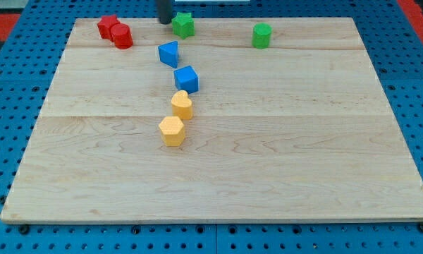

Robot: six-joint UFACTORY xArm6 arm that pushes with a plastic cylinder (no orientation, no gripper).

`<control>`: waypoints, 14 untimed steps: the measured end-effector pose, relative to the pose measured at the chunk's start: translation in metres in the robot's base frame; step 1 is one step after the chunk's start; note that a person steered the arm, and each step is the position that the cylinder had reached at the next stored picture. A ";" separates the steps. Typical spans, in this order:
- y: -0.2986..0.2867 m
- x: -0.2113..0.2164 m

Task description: Separate the red circle from the red star

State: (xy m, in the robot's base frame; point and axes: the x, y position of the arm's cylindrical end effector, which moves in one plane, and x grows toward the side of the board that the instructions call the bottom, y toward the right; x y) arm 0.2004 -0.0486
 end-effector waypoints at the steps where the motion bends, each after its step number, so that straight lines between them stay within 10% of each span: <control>1: 0.072 0.089; 5: -0.072 0.162; 9: -0.218 0.057; 13: -0.027 0.036; 14: -0.126 0.038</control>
State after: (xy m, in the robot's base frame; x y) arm 0.2379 -0.1743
